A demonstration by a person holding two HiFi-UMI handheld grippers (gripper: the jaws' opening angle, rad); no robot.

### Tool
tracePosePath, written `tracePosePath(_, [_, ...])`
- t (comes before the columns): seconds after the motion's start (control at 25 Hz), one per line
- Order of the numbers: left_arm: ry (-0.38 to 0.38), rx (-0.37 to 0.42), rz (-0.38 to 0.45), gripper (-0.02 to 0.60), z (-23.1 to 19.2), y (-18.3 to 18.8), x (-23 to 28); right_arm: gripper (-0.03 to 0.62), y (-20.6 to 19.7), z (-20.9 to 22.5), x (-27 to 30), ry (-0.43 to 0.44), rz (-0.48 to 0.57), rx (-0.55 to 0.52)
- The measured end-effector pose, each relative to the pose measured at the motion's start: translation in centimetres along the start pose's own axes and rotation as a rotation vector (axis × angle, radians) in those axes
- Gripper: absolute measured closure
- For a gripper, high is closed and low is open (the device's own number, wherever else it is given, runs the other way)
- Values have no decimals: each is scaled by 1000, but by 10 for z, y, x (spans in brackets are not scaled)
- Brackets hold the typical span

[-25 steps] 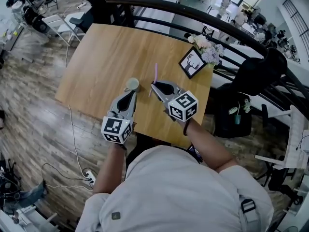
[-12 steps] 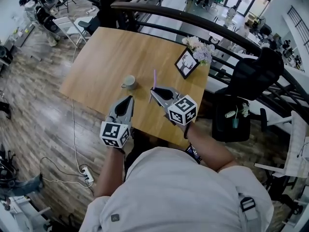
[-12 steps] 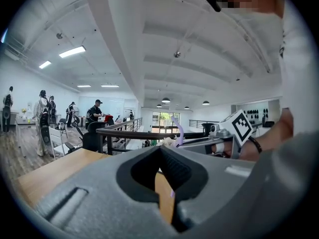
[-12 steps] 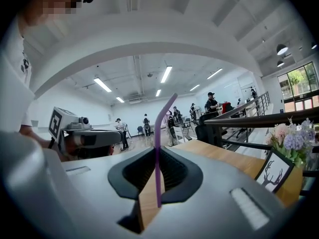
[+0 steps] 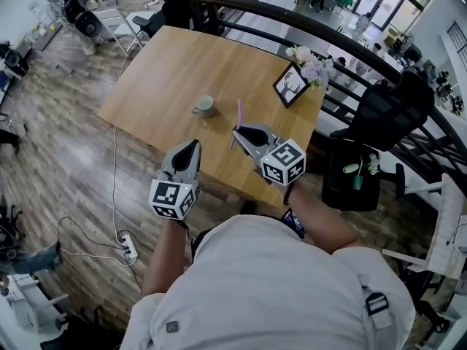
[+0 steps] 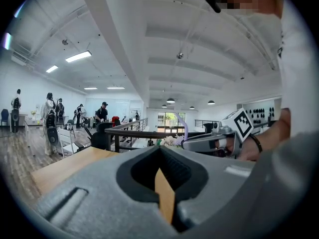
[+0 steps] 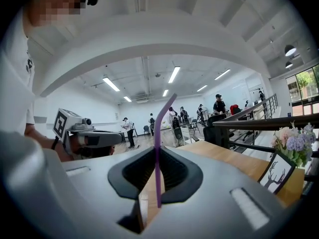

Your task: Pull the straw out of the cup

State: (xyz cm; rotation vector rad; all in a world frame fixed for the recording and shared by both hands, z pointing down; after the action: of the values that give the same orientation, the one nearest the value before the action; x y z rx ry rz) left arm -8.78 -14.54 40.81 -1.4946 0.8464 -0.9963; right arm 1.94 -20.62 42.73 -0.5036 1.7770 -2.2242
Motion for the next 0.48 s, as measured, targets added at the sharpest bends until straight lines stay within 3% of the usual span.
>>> tracePosePath(0.48, [14, 9, 1, 577, 23, -19, -144, 559, -11, -118, -33, -12, 33, -49])
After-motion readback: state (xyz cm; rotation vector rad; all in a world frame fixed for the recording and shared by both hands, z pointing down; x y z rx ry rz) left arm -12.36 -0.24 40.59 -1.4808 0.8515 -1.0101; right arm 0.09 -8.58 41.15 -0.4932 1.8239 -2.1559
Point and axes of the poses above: the fingertips, and each gripper's own axes: x forward along the fingers, z to its right, y out of its top, the point moved 2 cm from there along -x, backward along the fingers, and after that the axes turned 2 degrees about z, right-handed, at the moved point
